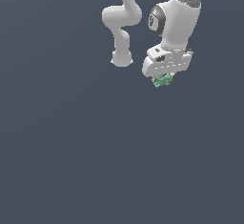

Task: Pick up the object and move it to a goal position.

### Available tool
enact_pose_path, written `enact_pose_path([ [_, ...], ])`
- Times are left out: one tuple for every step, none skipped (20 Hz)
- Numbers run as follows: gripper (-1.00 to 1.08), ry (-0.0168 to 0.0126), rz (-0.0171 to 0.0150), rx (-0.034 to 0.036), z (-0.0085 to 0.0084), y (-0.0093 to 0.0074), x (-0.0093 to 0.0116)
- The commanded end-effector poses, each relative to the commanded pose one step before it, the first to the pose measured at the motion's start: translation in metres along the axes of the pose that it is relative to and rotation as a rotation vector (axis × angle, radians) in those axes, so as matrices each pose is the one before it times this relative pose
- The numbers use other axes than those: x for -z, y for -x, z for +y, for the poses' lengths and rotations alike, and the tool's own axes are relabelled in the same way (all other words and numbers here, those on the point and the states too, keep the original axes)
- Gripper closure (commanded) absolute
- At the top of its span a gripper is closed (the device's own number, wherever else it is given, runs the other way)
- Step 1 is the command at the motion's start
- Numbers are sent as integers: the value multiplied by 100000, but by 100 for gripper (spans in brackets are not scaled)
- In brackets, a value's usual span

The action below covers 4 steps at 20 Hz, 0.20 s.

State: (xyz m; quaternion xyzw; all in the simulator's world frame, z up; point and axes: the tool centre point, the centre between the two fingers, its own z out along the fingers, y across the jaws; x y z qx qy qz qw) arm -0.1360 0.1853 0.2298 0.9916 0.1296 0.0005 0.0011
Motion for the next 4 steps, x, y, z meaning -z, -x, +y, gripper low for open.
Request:
enact_pose_path([
  [108, -75, -90, -146, -849, 275, 638],
  [108, 0, 0, 0, -189, 46, 134],
  [108, 0, 0, 0, -114, 27, 80],
  [108, 0, 0, 0, -38, 9, 27],
])
